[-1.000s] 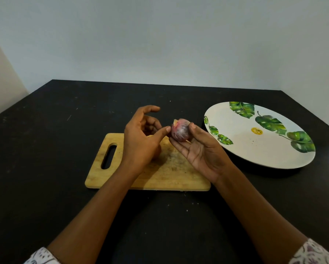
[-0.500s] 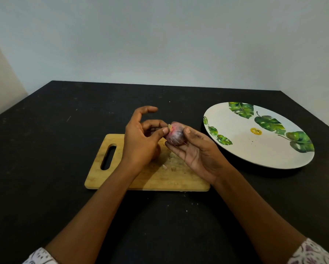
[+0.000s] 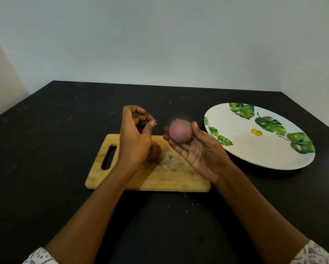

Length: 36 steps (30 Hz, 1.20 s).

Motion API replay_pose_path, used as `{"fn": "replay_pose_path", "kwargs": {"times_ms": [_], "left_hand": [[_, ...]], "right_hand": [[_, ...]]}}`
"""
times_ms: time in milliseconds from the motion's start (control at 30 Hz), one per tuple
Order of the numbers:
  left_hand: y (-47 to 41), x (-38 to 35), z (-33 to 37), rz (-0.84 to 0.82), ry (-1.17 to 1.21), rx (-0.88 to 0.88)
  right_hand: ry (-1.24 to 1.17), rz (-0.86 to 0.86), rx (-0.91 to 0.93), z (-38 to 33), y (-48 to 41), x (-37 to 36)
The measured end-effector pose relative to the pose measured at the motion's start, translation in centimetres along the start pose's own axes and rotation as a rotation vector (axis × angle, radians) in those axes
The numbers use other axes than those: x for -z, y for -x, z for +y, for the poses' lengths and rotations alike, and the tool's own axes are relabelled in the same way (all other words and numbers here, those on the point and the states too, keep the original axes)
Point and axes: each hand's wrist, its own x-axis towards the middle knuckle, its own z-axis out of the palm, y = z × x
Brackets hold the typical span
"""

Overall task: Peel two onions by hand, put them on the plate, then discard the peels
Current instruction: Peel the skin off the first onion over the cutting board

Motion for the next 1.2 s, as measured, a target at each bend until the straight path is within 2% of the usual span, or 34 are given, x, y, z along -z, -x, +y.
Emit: {"fn": "replay_pose_path", "kwargs": {"times_ms": [133, 567, 933, 1067, 1200], "left_hand": [[-0.1, 0.2, 0.0, 0.05, -0.056, -0.021], [0.8, -0.6, 0.7, -0.085, 0.041, -0.023], [0.9, -0.7, 0.2, -0.032, -0.048, -0.043], [1.0, -1.0, 0.1, 0.023, -0.068, -0.052], [1.1, -1.2, -0.1, -0.008, -0.055, -0.065]], "right_hand": [[-0.018, 0.018, 0.013, 0.0, -0.1, 0.3], [0.061, 0.054, 0.174, 0.6, -1.0, 1.7], [0.482, 0.131, 0.348, 1.1, -0.5, 1.4], [0.579, 0.193, 0.367, 1.6, -0.4, 1.2], [0.58, 0.188, 0.381, 1.3, -0.2, 0.9]]}}
